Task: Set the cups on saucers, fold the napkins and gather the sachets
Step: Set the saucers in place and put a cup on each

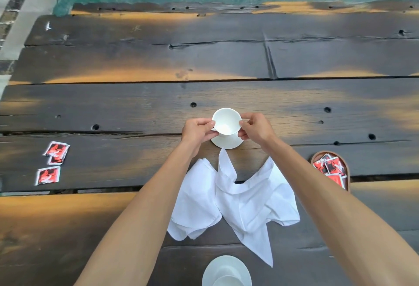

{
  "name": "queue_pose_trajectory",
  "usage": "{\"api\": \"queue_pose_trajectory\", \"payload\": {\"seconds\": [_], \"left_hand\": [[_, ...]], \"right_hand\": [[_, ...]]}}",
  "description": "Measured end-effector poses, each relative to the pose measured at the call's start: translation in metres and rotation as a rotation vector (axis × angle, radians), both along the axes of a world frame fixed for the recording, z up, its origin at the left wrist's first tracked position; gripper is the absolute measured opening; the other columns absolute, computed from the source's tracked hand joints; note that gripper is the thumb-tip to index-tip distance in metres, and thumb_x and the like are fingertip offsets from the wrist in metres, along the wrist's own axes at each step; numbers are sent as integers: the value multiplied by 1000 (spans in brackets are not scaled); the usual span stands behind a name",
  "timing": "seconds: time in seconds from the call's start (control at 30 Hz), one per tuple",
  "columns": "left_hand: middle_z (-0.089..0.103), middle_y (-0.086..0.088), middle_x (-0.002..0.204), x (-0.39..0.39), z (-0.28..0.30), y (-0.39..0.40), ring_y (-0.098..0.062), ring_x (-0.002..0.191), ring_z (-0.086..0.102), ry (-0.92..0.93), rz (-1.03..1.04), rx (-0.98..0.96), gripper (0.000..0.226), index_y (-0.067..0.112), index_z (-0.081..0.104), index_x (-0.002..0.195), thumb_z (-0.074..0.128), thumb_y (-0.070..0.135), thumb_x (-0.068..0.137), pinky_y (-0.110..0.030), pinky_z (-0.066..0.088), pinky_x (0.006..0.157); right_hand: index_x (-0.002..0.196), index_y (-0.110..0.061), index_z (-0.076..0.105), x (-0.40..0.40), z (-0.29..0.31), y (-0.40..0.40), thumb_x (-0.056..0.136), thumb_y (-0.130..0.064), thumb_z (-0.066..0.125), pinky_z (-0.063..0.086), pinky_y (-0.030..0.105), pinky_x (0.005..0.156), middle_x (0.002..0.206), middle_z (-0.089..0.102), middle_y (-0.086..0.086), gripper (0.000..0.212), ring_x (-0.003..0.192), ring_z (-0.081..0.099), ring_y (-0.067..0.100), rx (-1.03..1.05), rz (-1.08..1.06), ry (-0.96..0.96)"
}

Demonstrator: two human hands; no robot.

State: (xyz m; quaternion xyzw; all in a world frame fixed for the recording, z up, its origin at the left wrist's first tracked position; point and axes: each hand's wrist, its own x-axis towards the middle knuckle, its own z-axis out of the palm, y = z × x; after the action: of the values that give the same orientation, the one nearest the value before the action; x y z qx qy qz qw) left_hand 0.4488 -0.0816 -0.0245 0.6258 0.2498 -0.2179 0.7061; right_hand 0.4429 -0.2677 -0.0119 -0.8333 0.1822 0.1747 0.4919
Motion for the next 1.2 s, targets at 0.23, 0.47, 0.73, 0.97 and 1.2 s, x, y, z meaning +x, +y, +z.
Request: {"api": "queue_pose_trajectory", "payload": {"seconds": [0.23,0.47,0.73,0.97,1.2], "left_hand": [[67,-21,111,2,-5,-6,-26,85,72,52,-8,10,19,-4,66,107,65,-1,88,-35,61,80],[67,-21,114,3,-11,-9,-23,84,73,54,2,32,23,-6,64,112,62,-1,90,-31,62,76],[63,-22,120,-2,-8,-10,-31,103,68,54,13,29,31,-9,58,122,61,-2,91,-39,57,90],[63,-18,120,-5,-4,-11,-30,104,68,34,-5,70,32,-3,58,125,60,6,94,-37,56,91],[64,-8,116,-9,6,5,-23,89,69,-31,32,217,31,6,60,123,61,18,95,-33,59,86]], "right_hand": [[125,-14,65,0,-8,-5,93,-8,46,62,41,76,79,73,21,38,69,69,22,-7,7,10],[127,-18,63,1,-14,-6,94,-10,48,61,38,77,79,74,18,37,75,73,28,-6,9,27],[127,-16,62,2,-15,-8,94,-11,51,62,36,73,73,71,13,34,67,67,19,34,-10,34],[131,-16,59,-1,-12,-8,96,-15,50,60,31,69,77,69,10,36,66,66,18,66,-29,62],[133,-18,53,-8,3,-17,95,-18,51,61,33,70,82,71,12,38,67,67,19,92,-132,37]]}}
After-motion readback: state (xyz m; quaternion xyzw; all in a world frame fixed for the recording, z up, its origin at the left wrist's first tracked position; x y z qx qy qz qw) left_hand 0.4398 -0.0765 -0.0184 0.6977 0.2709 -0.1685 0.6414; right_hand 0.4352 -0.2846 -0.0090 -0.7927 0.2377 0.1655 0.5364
